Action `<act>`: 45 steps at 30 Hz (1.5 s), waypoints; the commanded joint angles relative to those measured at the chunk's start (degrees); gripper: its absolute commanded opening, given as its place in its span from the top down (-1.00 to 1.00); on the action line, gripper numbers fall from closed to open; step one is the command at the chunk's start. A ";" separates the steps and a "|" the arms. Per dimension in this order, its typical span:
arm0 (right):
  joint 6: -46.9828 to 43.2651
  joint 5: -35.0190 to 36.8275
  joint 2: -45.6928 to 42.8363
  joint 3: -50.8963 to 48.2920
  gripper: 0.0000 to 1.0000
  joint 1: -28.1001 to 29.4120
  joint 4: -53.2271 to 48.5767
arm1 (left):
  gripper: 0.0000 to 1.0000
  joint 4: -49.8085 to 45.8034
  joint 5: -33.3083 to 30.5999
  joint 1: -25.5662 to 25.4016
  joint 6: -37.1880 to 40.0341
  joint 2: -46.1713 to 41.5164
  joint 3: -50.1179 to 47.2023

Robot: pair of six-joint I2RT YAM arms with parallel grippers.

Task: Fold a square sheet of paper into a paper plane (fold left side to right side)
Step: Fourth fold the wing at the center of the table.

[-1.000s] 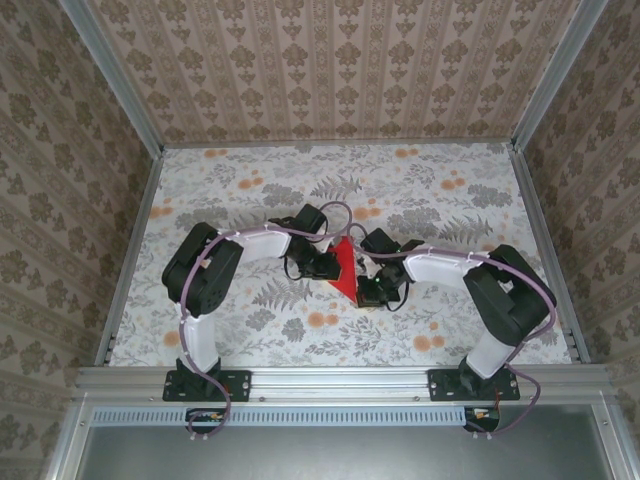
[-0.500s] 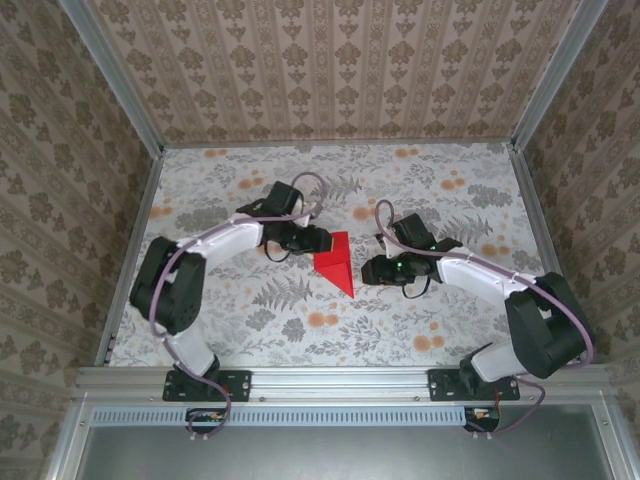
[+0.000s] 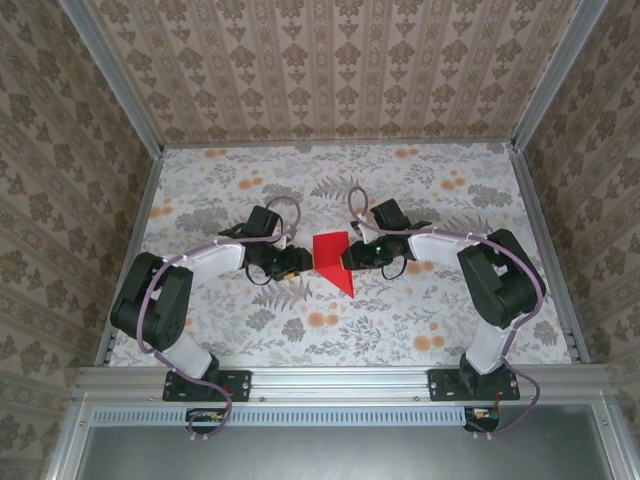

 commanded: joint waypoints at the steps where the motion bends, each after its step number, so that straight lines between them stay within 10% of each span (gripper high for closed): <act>1: -1.22 -2.98 1.65 1.64 0.39 0.44 1.20 | -0.04 2.87 0.11 0.43 -2.46 0.16 -0.20; 9: -1.52 0.13 -0.02 0.42 0.98 0.09 0.45 | -0.04 4.20 1.01 0.09 -3.71 2.30 0.36; 28: -0.69 3.04 -2.51 -2.48 0.99 -1.05 -0.32 | -0.01 9.15 3.69 -3.70 -6.66 10.44 6.23; 35: -0.86 6.32 -5.61 -3.09 0.52 -1.23 -1.19 | 0.41 9.42 3.75 -4.31 -7.14 10.93 8.87; 45: -2.86 18.36 -19.53 -8.48 0.14 4.95 -5.14 | 0.45 8.26 2.93 -4.40 -8.07 8.77 10.15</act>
